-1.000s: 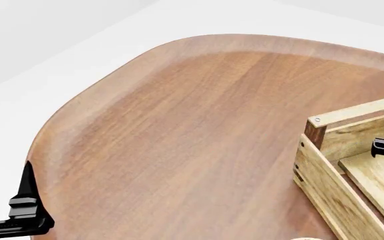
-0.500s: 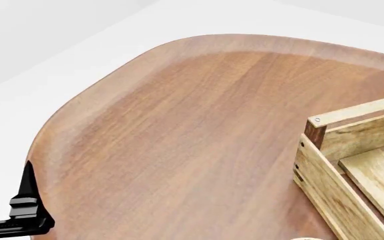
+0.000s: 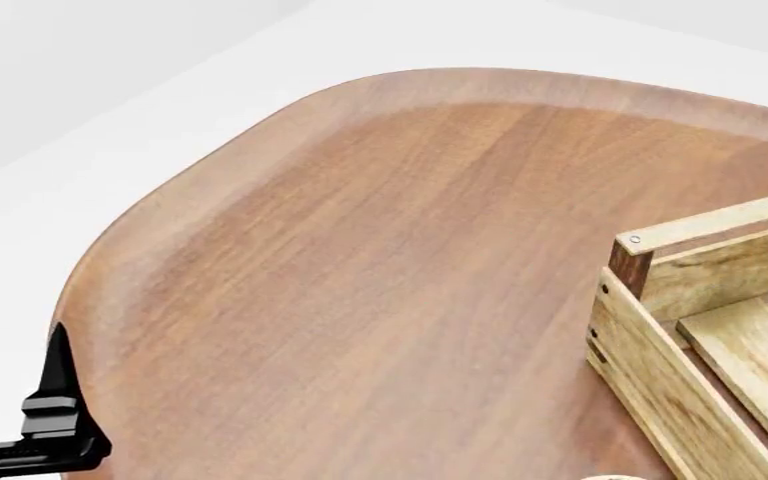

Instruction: Pick up the salad dressing and put it in the tray.

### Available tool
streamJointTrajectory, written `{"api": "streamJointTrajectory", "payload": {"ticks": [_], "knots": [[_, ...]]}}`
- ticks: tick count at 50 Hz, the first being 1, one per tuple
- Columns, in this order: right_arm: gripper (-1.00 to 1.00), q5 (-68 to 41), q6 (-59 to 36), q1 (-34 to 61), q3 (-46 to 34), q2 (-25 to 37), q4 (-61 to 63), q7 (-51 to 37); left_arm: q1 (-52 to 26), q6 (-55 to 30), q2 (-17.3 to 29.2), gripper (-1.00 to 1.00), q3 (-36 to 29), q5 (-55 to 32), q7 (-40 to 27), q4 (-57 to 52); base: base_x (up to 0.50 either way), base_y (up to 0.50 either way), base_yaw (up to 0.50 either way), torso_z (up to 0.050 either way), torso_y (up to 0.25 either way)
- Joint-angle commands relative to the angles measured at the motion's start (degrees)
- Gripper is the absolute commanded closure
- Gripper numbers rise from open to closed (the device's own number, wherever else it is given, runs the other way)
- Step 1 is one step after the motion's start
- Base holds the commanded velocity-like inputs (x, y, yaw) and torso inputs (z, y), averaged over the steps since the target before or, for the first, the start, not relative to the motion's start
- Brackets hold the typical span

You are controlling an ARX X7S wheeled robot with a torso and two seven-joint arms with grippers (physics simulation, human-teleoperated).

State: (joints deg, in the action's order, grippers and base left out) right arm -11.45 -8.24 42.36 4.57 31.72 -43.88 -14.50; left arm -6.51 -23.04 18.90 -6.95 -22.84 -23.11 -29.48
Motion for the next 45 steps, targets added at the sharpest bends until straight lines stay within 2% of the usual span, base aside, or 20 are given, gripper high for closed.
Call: {"api": "streamJointTrajectory", "payload": {"ticks": [1,3,8,16,45], "knots": [[1.0,3.59,10.93,4.11,-1.12,-0.91,-15.47,1.06,-0.04,0.15,0.19,-1.0,-0.24,0.0,-0.17,0.11,0.0,0.0,0.0,0.0,0.0],[1.0,3.23,10.61,3.85,-0.83,-1.02,-15.63,1.12,-0.04,0.18,0.23,-1.0,-0.31,0.03,-0.21,0.04,0.0,0.0,0.0,0.0,0.0],[1.0,3.95,18.34,6.53,-1.07,-1.58,-26.64,1.54,0.0,0.25,0.3,-1.0,-0.46,0.06,-0.31,-0.01,0.0,0.0,0.0,0.003,0.0],[1.0,3.37,21.7,6.4,-0.17,-1.64,-30.55,1.67,0.06,0.5,0.4,-1.0,-0.58,0.05,-0.39,0.1,0.0,0.0,0.0,0.0,0.001],[1.0,5.29,23.7,2.13,5.16,-2.87,-31.04,1.54,0.1,0.99,0.77,-1.0,-1.07,-0.07,-0.77,0.37,0.0,0.0,0.0,0.0,0.0]]}}
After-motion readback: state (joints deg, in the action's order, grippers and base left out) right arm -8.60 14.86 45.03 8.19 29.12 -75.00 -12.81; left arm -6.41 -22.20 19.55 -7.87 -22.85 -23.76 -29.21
